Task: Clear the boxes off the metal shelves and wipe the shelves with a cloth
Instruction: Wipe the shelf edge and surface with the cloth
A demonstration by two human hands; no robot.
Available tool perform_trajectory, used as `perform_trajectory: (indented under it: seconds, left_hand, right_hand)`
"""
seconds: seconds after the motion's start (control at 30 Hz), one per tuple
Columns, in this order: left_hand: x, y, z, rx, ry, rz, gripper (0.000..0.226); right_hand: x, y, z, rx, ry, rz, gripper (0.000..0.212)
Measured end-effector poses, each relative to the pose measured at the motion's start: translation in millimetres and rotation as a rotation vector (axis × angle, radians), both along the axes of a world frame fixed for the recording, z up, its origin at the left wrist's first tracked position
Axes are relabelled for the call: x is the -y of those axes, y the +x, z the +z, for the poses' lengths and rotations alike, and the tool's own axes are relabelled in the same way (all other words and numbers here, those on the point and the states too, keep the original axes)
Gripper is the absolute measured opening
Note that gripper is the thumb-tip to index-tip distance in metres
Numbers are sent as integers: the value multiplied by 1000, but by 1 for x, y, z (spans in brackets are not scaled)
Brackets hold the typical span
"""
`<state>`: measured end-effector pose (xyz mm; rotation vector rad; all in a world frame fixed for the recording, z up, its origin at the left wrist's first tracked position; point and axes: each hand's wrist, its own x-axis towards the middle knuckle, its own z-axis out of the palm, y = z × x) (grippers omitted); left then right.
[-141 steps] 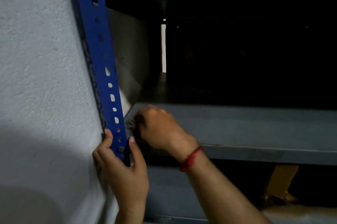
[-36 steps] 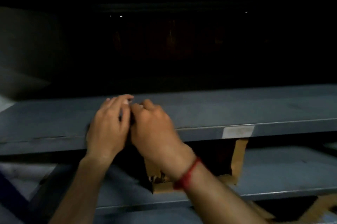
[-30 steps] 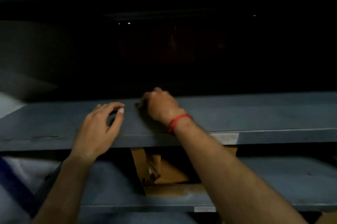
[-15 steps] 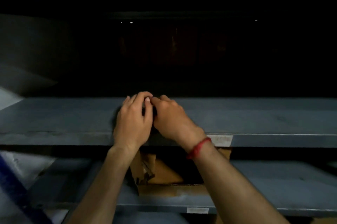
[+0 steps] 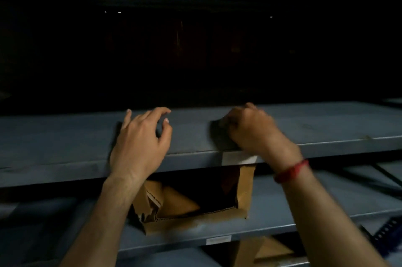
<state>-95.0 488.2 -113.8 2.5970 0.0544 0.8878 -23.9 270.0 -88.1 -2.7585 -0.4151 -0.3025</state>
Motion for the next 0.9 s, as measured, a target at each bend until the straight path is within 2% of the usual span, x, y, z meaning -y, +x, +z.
perform_trajectory:
  seconds: [0.1,0.23,0.33,0.47,0.57,0.67,0.8,0.9]
  left_hand:
    - [2,-2,0,-20,-28,-42,38]
    - [0,-3,0,-86,-109,-65,47]
    - [-7,-2,-2,-96,-91,-81,43]
    - [-12,-2,-4,-115,-75,-86,40]
    - [-6,0,-7,6,-2,-85,39]
    - [30,11,0,161,49,-74,28]
    - [98,34,4,295,-128,-158,26]
    - [110,43,3,324,-265,-95,23]
  right_hand:
    - [-55,-42,-3,57,105,260,30]
    - [-105,-3,-4,71,88,358,39]
    - [-87,48,-2,48,29,302,36]
    - [-4,87,7,38,-19,94,30]
    - [42,74,11,6,-82,-49,36]
    - [43,26,-2,75,-61,-78,33]
    - [6,-21,-9,123,67,165,34]
    - [-6,3,-6,121,76,335,37]
